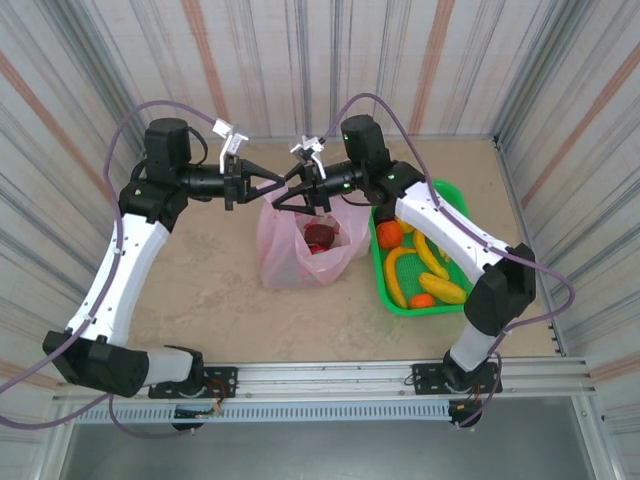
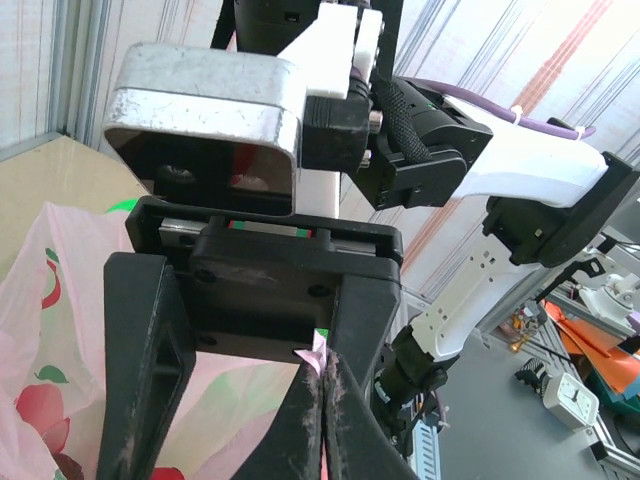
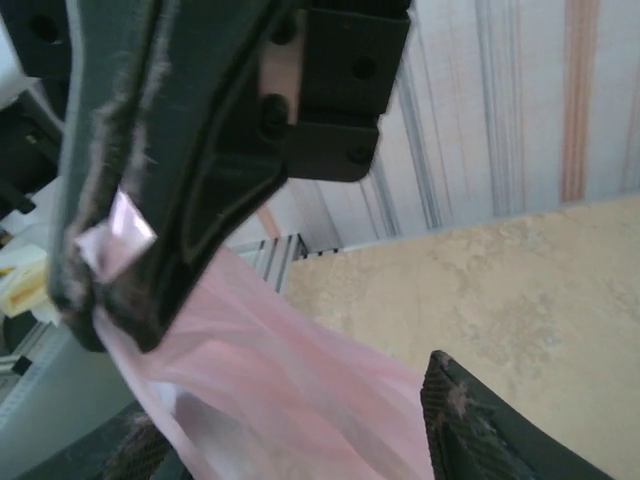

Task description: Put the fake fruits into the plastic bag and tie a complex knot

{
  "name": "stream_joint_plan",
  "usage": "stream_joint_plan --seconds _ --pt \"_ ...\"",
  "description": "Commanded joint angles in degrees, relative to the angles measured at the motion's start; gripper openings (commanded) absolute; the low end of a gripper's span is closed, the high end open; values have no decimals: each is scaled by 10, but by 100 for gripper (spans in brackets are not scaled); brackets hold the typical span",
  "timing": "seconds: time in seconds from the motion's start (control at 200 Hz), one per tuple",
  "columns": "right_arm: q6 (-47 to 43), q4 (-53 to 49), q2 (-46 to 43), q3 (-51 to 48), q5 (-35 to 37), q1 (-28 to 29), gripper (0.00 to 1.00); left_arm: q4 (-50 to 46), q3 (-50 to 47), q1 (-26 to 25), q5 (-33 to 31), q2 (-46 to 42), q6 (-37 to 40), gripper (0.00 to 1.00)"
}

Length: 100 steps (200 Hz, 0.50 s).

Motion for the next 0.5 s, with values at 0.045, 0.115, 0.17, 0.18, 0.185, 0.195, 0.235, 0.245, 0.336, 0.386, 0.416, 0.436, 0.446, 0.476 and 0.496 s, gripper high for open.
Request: stream_joint_plan --seconds 0.045,0.115,0.17,0.18,0.185,0.195,0.235,0.245,0.336,0.386,0.416,0.436,0.446,0.476,0.496 --pt "21 48 9 12 -29 11 41 21 -10 4 20 3 3 0" --pt "26 49 9 12 -26 11 30 32 -14 4 16 1 -5 10" --pt "32 49 10 12 -20 11 20 46 -16 5 14 -2 -15 16" --pt "33 48 10 11 -19 12 18 48 -17 6 14 -3 -17 18" --pt "33 48 10 10 -18 12 17 48 -17 6 14 -3 -18 19" --pt "34 48 10 10 -17 12 15 51 -17 7 12 -5 -20 21" --pt "39 47 9 8 -11 12 9 63 -19 9 4 -11 -29 26" --pt "40 47 8 8 -9 12 7 66 -20 10 3 -13 -32 27" --pt "46 43 3 4 8 12 0 101 -32 27 -21 -38 -58 43" --pt "49 43 -1 -1 19 11 0 129 -49 41 -34 -59 -77 51" --pt "51 44 -4 -4 25 11 0 145 -63 50 -46 -75 -87 58" --pt "54 46 -6 -6 29 11 0 152 -71 57 -58 -86 -93 62" --pt "56 46 -7 -7 31 11 0 156 -78 61 -63 -91 -96 63" --pt "61 50 -10 -11 38 11 0 171 -95 69 -79 -110 -104 67" --pt "64 53 -12 -14 41 11 0 178 -108 74 -89 -122 -107 70"
